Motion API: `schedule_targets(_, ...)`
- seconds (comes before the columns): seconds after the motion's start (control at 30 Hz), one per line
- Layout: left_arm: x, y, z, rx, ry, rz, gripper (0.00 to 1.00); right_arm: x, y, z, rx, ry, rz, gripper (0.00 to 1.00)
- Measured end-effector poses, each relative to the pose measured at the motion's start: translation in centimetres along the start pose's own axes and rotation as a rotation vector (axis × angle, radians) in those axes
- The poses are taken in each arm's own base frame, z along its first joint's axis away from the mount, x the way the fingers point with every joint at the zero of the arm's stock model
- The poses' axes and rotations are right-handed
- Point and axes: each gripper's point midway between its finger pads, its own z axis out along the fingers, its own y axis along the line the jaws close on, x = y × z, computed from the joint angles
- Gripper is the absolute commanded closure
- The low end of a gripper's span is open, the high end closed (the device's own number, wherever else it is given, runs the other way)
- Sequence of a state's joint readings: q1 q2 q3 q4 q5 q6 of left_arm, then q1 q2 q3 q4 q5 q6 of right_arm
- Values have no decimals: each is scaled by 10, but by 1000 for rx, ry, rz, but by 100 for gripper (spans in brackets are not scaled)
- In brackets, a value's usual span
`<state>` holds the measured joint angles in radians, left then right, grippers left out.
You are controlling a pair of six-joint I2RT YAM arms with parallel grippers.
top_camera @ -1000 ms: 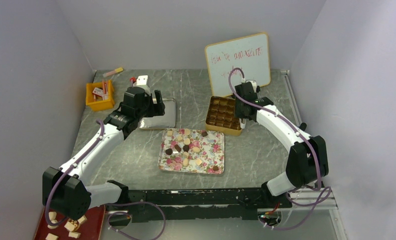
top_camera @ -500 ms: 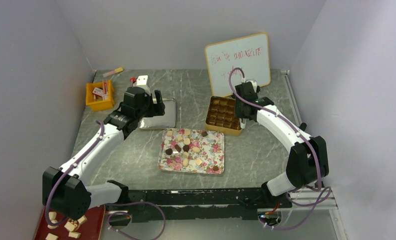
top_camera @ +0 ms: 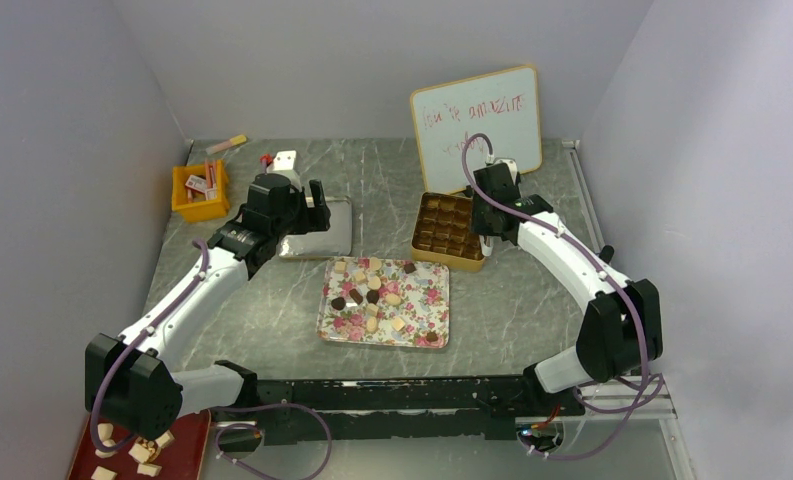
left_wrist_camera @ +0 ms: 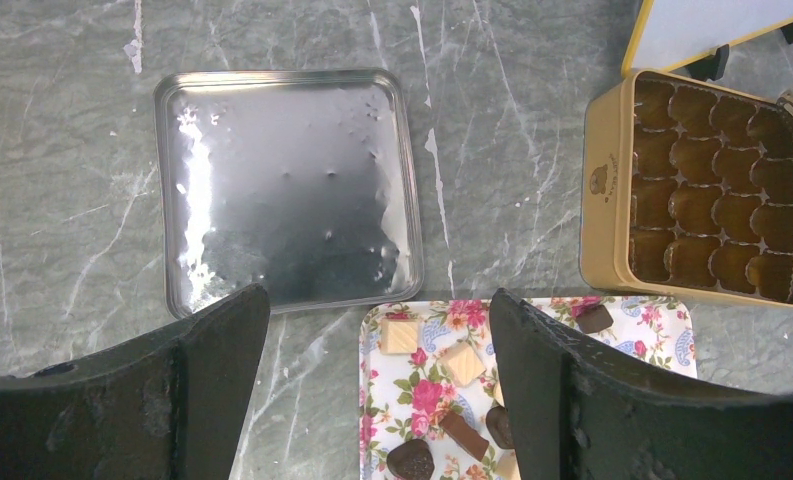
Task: Pack the chocolate
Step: Place the fake chocolate in the packing box.
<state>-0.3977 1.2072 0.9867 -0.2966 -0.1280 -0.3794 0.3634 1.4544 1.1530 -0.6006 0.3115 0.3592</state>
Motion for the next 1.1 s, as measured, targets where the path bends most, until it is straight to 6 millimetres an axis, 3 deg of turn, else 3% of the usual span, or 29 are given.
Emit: schedule_targets(1.1,1,-1,0,8,3,-4,15,-2,-1,-3,-2,-8,2,58)
